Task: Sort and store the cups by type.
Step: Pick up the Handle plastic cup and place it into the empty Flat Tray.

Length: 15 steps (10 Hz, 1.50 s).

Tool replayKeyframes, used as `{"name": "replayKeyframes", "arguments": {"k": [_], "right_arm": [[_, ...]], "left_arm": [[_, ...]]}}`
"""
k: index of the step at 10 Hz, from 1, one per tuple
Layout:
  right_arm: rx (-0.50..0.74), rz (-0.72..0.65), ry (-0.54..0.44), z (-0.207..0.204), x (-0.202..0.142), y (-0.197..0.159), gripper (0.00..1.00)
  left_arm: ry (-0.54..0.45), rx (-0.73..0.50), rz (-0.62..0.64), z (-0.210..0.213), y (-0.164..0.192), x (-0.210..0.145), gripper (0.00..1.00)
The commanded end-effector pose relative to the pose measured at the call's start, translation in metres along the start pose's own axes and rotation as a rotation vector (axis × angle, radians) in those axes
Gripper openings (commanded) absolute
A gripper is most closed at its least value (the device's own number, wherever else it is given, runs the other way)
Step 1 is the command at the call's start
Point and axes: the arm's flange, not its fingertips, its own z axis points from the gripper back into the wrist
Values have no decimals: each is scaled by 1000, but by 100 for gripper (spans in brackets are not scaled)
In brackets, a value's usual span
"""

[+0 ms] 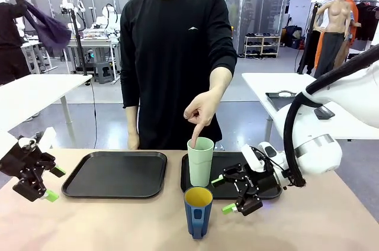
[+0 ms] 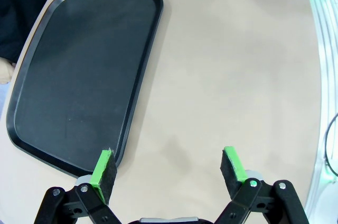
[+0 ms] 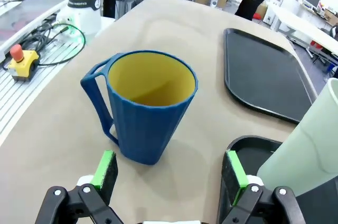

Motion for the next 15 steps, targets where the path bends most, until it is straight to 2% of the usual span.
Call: {"name": "replayKeyframes", "arguments": {"k": [1,2,7,11,15], "right_arm": [[8,25,-74,-2,-29,4,100],[0,0,0,0,0,0,100],[0,0,0,0,0,0,100],[86,-29,-72,-15,-11,-13,100],[157,-41,-104,-33,-16,-19,100]], "left_arm": [[14,13,-1,0,0,0,100],[14,13,-1,0,0,0,100],[14,13,-1,0,0,0,100],[14,13,-1,0,0,0,100],[14,13,-1,0,0,0,100]]}}
